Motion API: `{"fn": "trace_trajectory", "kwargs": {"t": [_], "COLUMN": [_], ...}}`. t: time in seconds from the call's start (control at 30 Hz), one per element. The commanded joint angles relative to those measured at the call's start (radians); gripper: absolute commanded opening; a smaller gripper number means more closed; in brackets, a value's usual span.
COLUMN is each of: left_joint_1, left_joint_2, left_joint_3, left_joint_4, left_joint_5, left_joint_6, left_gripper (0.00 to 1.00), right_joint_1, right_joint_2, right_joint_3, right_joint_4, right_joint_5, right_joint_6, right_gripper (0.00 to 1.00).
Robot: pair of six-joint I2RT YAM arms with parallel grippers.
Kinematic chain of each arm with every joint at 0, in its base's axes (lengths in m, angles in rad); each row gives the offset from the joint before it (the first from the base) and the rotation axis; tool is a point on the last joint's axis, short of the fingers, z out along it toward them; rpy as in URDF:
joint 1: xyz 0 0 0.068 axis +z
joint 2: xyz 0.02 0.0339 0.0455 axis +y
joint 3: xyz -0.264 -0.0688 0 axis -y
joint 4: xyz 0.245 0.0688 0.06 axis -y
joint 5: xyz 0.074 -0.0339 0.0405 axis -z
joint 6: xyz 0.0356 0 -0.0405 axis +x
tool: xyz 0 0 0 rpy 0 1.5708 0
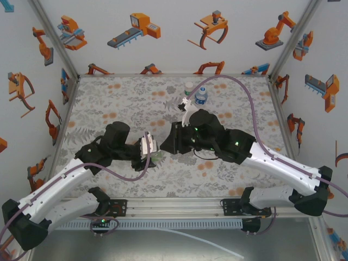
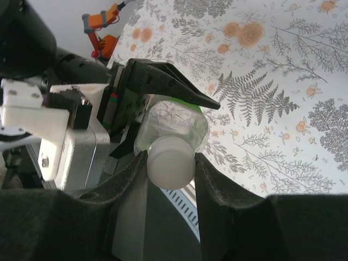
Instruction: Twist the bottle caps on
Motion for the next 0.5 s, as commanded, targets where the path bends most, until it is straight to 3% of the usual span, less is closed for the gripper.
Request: {"fn": "trace_trajectory", "kwargs": {"t": [0.0,0.17,0.47], "left_joint_1": [-0.005,0.007,0.096], "left_joint_2": [-0.033,-0.057,-0.088], "left_joint_3": [0.001,-0.012,-0.051], "left_joint_4": [0.099,0.125,0.170], "left_joint_5": [-0.064,-0.135,-0.243], "left_joint_6": [-0.034,-0.062,-0.129], "left_gripper": [0.57,0.97,0.97], "right_joint_1": [-0.003,-0.021,-0.148], "right_joint_2": [0.029,0.061,0.256], "right_joint_3": [0.041,0.078,0.272], "right_joint_4": [-0.044,-0.104,-0.232], "right_joint_5": [0.073,0.132,0.184], "right_joint_6": [0.092,0.016,-0.236], "right_gripper": [0.00,0.00,0.00]}}
